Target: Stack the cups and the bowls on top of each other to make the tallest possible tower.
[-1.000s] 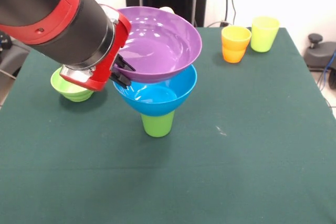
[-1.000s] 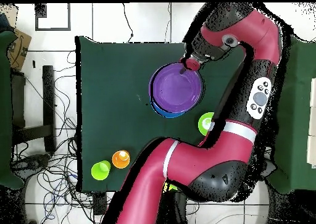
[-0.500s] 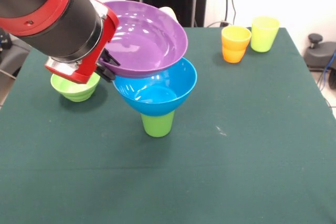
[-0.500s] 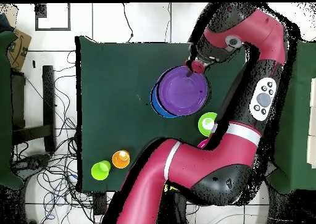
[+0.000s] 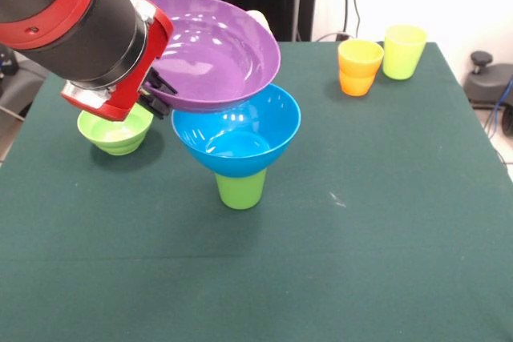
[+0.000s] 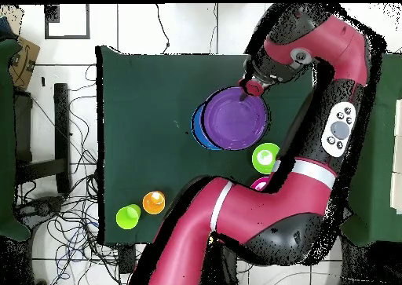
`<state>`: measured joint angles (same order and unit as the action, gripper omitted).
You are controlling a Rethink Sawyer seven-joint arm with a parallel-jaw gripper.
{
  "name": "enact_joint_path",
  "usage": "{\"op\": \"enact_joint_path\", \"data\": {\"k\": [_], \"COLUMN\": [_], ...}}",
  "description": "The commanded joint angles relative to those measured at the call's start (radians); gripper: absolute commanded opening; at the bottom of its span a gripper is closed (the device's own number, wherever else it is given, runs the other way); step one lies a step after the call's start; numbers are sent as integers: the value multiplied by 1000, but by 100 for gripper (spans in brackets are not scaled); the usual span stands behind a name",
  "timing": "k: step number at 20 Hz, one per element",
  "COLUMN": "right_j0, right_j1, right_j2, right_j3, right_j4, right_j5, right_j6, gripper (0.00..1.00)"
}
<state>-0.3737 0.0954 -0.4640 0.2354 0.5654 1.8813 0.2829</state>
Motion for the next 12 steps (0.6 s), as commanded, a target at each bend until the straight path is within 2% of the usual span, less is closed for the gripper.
{"op": "enact_joint_path", "data": {"k": [1,12], "right_j0": [13,10], "right_j1": [-51,-92], "right_j2": [205,293], "right_j3": [168,242], "right_j4": [-56,-84], "right_j5": [-54,-113], "right_j6": [-188,-176], "gripper": [0,0]}}
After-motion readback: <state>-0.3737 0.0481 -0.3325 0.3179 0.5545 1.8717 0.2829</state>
